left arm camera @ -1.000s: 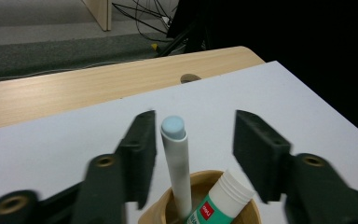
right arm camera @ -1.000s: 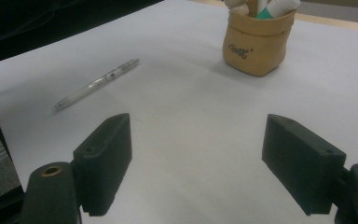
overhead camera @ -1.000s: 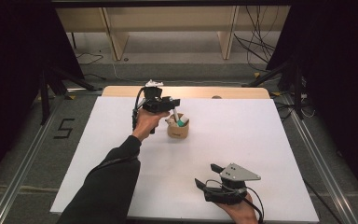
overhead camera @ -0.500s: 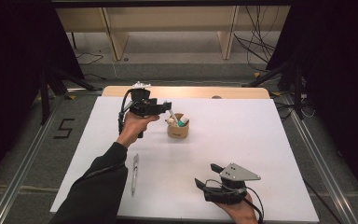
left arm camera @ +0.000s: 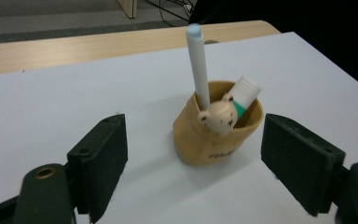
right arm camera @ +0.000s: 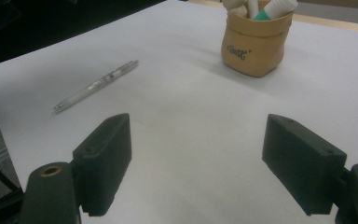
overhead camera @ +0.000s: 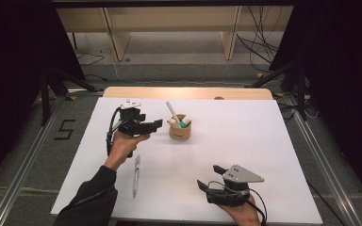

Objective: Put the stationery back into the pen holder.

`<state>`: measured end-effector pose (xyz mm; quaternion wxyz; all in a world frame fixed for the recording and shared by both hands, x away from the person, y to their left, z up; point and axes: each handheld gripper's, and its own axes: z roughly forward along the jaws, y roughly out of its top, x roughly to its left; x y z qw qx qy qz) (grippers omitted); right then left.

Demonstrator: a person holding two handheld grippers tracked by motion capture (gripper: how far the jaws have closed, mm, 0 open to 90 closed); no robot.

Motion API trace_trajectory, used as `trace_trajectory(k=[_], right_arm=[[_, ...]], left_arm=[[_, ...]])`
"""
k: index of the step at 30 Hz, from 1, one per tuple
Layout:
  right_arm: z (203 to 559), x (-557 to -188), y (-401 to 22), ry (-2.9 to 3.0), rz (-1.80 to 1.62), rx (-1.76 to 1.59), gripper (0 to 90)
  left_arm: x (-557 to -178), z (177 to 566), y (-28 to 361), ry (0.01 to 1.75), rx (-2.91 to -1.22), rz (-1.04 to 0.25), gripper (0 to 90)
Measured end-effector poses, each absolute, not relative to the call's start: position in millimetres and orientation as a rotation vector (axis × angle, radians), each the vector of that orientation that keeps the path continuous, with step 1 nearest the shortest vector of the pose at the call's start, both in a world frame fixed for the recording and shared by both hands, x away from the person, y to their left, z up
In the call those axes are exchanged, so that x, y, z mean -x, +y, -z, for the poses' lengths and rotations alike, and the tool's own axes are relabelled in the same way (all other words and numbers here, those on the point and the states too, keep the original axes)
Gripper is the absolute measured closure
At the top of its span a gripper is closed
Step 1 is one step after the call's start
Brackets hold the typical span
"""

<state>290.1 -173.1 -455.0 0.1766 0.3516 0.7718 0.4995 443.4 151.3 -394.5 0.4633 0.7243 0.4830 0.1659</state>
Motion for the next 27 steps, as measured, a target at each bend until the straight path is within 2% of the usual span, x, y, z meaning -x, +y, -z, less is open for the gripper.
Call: trace_trajectory(k=[27], right_arm=[[457.1,-289.5,-170.1,2.194,-1.408,-0.997,24.6]], left_arm=[[-380.5,441.4,170.0,1.271,-1.836,-0.469,17.1]])
